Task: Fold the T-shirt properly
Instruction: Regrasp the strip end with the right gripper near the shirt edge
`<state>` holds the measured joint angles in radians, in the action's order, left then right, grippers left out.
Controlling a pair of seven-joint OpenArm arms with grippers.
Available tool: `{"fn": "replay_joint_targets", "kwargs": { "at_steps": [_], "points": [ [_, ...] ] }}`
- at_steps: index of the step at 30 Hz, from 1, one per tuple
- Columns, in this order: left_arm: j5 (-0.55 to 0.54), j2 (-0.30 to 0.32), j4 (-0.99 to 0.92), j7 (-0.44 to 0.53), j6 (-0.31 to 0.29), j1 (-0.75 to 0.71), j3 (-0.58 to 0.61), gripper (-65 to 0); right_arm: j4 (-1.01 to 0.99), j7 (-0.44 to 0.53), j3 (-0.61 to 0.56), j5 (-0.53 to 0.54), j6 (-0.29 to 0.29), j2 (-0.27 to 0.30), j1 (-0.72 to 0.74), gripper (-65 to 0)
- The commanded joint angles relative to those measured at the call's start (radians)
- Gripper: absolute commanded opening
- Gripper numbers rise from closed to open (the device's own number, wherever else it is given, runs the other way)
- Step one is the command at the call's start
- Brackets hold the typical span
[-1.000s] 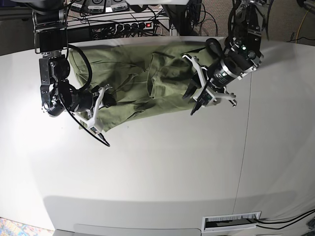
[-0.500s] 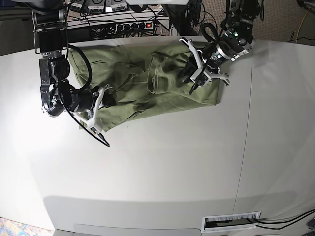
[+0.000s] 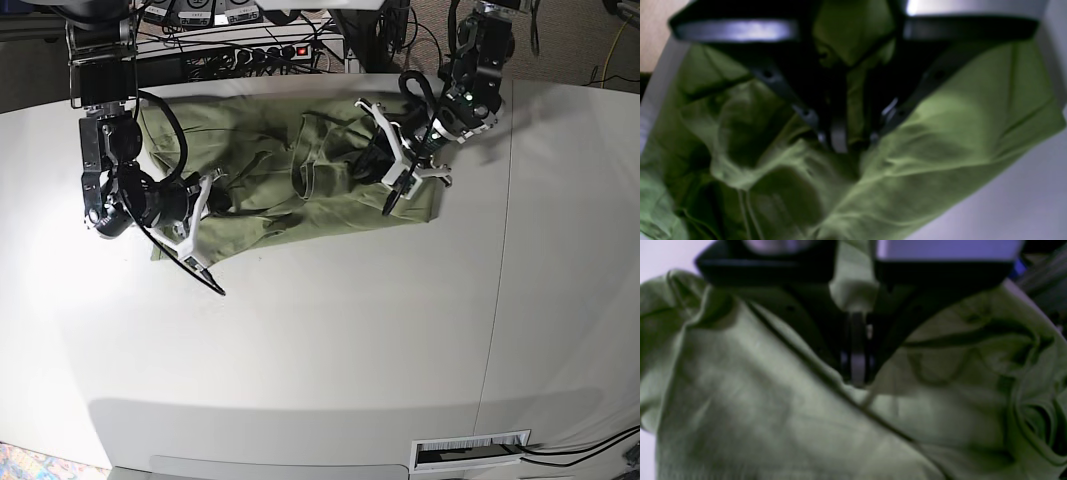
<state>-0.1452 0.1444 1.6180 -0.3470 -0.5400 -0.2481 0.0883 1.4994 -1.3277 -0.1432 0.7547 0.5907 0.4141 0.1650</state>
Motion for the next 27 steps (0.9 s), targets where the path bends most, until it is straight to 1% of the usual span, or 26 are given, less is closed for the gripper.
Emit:
{"fn": "replay_joint_targets", "kwargs": {
  "at_steps": [1,5,7,13,18,19,21,24,25,27],
  "points": [
    [0.022,0.003,0.017,-0.084,-0.010,-0.002,0.001,-53.5,0.037,0.018,0.008,0.014,0.001,0.013,0.021,-65.0],
    [0.018,0.003,0.124,-0.258,-0.010,0.009,0.001,-53.5,0.072,0.023,0.008,-0.001,0.001,0.013,0.021,-65.0],
    [0.018,0.003,0.182,-0.323,-0.010,0.016,0.001,-53.5,0.072,0.029,0.008,-0.008,0.000,0.013,0.021,-65.0],
    [0.010,0.003,0.354,-0.346,-0.010,0.015,0.001,-53.5,0.072,0.029,0.008,-0.009,0.001,0.013,0.021,-65.0],
    [0.011,0.009,0.409,-0.429,-0.006,0.009,0.001,-53.5,0.081,0.013,0.008,-0.012,0.000,0.013,0.029,-65.0],
    [0.011,0.016,0.409,-0.440,-0.006,0.005,0.001,-53.5,0.090,0.003,0.009,-0.013,0.000,0.013,0.032,-63.8],
    [0.024,0.040,0.409,-0.442,-0.007,-0.011,0.001,-53.5,0.112,-0.014,0.019,-0.015,0.001,0.013,0.031,-57.9],
    [0.076,0.082,0.409,-0.438,-0.005,-0.032,0.001,-53.5,0.125,-0.029,0.051,-0.016,0.000,0.013,0.031,-48.7],
    [0.089,0.099,0.408,-0.438,0.002,-0.037,0.001,-53.5,0.125,-0.031,0.065,-0.015,0.000,0.013,0.029,-47.1],
    [0.099,0.128,0.406,-0.438,0.014,-0.043,0.001,-53.5,0.125,-0.037,0.095,-0.015,0.000,0.013,0.028,-46.3]
  ]
}}
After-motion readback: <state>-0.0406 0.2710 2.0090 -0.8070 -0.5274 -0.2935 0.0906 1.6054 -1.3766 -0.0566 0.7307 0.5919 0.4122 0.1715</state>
